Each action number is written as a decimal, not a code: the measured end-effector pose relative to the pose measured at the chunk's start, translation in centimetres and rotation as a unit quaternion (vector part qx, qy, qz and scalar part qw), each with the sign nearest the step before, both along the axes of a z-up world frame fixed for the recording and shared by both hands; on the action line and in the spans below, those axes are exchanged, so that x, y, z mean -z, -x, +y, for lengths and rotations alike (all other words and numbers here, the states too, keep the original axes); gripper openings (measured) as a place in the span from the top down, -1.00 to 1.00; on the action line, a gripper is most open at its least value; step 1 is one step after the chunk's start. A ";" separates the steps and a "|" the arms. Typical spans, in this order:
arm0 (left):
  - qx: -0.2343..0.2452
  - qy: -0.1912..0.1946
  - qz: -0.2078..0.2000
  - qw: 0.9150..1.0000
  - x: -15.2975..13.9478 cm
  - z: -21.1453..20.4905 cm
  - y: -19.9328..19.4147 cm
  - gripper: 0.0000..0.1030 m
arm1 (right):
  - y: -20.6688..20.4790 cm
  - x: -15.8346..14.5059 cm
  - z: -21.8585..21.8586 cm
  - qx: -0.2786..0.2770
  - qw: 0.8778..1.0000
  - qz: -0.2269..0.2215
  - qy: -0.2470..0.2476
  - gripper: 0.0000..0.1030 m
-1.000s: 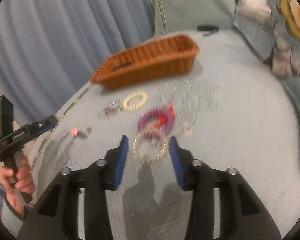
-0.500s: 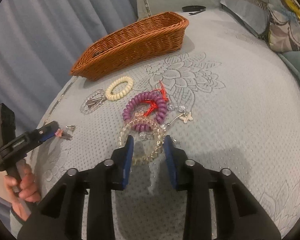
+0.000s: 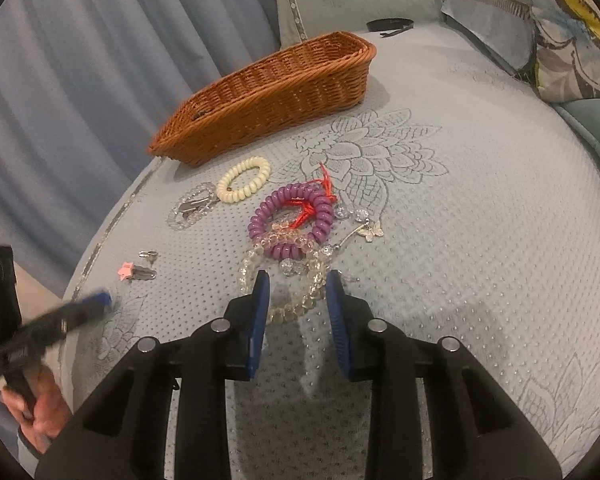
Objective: Organize jewelry
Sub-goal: 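Grasp the pink star keys with the left tool while the right tool grasps the clear bead bracelet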
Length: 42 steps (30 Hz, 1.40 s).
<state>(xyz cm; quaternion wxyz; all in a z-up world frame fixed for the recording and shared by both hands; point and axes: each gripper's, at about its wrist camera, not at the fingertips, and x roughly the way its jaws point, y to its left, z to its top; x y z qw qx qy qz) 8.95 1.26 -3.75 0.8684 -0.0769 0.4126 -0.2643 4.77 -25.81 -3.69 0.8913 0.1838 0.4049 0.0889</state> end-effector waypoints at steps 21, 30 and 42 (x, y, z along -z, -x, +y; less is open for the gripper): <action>0.054 0.004 0.028 0.998 0.9 -2.0 -0.3 0.01 | 0.8 0.0 0.3 -0.021 1.000 -0.009 -0.009 0.49; 0.021 -0.040 -0.005 0.999 1.4 -3.2 -0.5 0.01 | -0.7 0.2 0.9 -0.005 1.000 0.014 0.017 0.49; -0.007 -0.096 -0.050 0.994 1.4 -3.9 1.5 0.59 | -0.2 -0.3 2.4 -0.009 0.996 -0.004 0.084 0.85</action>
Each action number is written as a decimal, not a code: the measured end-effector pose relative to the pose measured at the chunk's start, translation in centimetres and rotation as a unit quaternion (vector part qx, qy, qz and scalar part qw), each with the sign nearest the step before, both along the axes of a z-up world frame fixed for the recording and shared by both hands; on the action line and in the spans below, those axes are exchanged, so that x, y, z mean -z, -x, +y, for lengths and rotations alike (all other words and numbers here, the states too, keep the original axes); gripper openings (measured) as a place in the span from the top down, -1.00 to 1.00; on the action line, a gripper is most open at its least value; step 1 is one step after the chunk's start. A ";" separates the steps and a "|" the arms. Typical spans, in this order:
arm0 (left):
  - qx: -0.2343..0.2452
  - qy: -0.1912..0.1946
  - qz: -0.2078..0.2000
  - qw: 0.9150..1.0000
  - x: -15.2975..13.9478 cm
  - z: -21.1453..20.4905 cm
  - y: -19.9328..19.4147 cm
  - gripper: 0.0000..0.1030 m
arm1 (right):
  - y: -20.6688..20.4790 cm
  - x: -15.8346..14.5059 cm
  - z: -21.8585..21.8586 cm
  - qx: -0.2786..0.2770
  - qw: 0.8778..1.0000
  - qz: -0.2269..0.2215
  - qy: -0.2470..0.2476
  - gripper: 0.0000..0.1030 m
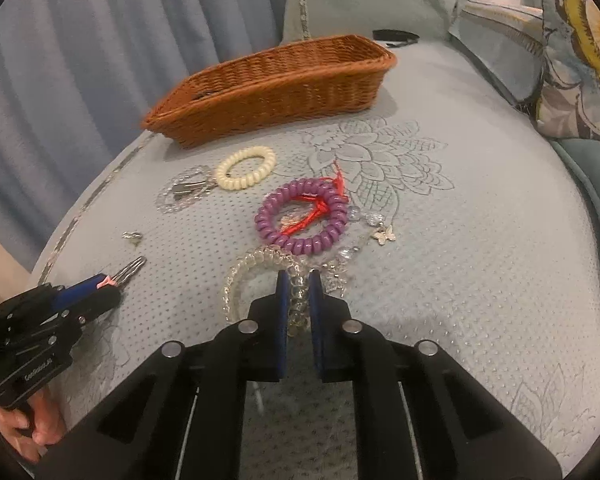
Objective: Organize jewelry
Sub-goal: 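Grasp the pink star keys with the left tool while the right tool grasps the clear bead bracelet, then carry keys and bracelet to the basket and release both tools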
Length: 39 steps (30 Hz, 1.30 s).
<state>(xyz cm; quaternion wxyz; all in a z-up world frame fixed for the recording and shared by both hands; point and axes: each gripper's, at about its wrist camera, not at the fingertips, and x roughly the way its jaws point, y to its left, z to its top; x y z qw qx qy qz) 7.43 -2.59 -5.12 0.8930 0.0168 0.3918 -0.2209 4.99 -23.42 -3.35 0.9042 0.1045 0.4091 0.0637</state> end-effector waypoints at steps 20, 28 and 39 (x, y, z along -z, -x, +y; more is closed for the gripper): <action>-0.014 0.070 -0.104 0.992 -10.2 -2.0 -6.7 0.59 | -7.8 -10.5 -1.5 -0.017 0.991 -0.130 0.005 0.85; -0.025 0.082 -0.081 0.993 -10.4 -4.5 -15.9 0.59 | -19.2 -9.6 -3.0 0.004 0.997 -0.074 -0.013 0.85; -0.014 0.053 -0.026 0.998 -6.1 -8.2 -20.7 0.58 | -24.9 -4.7 -1.8 0.004 1.000 0.013 0.021 0.85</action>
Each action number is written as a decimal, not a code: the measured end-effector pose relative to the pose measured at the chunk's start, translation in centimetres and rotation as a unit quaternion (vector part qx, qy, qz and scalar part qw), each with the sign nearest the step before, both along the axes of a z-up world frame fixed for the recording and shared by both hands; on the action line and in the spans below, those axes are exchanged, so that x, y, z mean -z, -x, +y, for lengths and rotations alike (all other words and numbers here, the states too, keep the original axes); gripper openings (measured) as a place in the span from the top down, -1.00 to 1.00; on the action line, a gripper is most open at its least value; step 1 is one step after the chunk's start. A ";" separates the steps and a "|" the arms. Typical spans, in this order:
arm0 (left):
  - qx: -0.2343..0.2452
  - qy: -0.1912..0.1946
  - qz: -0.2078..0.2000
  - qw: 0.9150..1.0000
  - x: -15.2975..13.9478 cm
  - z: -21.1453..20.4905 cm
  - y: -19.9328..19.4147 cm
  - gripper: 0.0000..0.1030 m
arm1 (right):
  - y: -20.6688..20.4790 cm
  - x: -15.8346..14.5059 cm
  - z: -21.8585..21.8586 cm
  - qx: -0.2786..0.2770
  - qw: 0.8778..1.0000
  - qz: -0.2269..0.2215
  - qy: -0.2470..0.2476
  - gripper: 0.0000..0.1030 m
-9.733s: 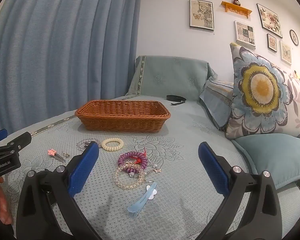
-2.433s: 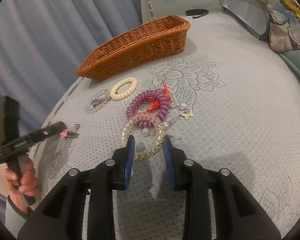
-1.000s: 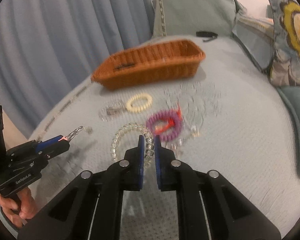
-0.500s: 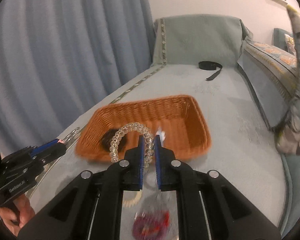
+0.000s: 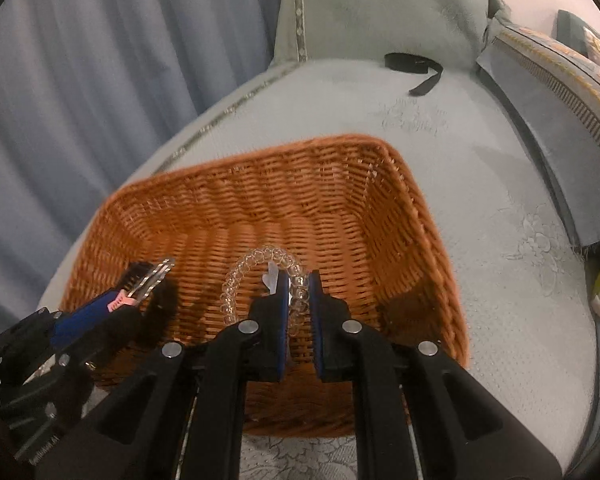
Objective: Organize jewelry
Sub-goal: 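Carry keys and bracelet to the basket and release both tools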
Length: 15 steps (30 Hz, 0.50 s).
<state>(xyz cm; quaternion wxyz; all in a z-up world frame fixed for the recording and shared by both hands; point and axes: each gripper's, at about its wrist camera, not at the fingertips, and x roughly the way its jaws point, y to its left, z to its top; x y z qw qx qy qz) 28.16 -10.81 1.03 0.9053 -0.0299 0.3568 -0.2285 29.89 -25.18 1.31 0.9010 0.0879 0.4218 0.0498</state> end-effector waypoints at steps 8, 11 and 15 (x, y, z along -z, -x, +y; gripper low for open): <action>0.002 0.013 0.007 1.000 0.2 1.1 0.3 0.22 | 0.0 0.4 -0.4 0.008 1.000 0.014 -0.017 0.81; 0.013 0.032 -0.001 0.999 -0.8 1.8 1.4 0.11 | 0.4 0.4 -0.8 0.008 1.000 0.016 -0.025 0.79; 0.023 0.054 -0.020 0.998 -2.5 3.5 3.6 -0.03 | 2.0 -1.0 -1.1 0.000 0.999 0.001 -0.033 0.79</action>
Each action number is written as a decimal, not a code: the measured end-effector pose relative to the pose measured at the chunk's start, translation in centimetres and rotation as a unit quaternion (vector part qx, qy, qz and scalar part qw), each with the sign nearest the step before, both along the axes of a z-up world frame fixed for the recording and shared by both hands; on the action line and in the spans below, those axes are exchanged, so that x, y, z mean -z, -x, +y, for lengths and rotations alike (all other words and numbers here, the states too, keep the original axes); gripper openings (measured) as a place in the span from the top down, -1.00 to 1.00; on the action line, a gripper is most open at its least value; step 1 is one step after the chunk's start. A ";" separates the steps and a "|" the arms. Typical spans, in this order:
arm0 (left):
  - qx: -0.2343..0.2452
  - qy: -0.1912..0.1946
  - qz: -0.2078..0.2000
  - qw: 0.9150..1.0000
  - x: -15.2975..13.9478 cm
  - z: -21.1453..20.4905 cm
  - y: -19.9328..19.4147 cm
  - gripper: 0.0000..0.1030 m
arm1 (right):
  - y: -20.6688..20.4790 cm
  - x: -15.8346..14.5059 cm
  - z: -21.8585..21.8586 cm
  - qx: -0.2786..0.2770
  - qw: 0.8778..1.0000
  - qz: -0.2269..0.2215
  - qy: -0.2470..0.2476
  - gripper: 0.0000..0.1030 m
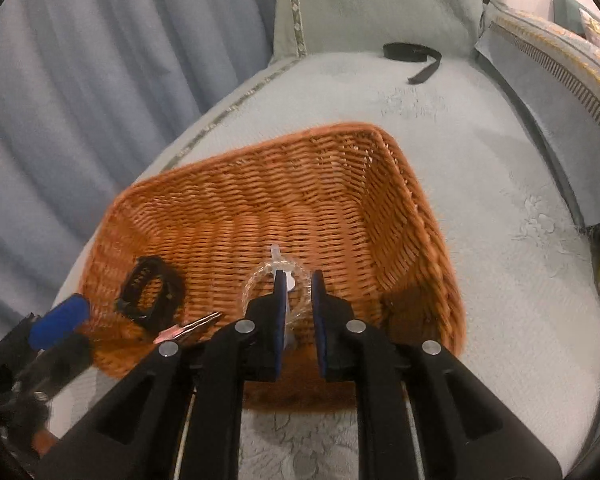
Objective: Organize jewelry
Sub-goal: 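Carry keys and bracelet to the basket and release both tools, then grasp the small silver charm with the left tool while the right tool grasps the purple coil hair tie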
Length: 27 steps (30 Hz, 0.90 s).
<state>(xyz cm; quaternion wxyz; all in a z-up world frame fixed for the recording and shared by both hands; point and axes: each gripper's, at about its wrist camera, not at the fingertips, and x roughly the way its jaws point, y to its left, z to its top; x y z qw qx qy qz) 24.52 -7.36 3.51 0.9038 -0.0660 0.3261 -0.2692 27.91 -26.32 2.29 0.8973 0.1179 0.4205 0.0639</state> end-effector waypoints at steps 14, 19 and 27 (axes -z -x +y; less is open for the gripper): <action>-0.021 0.042 -0.041 0.998 -3.1 7.4 10.6 -0.12 | 13.4 -5.4 -2.0 -0.030 0.993 -0.111 -0.024 0.02; -0.043 0.041 -0.035 0.998 -1.8 8.6 13.1 -0.12 | 17.7 -4.3 -2.0 -0.039 0.992 -0.116 -0.017 0.03; -0.065 0.039 0.013 0.997 2.8 9.6 14.6 -0.12 | 19.9 0.5 -1.2 -0.042 0.995 -0.084 -0.020 0.24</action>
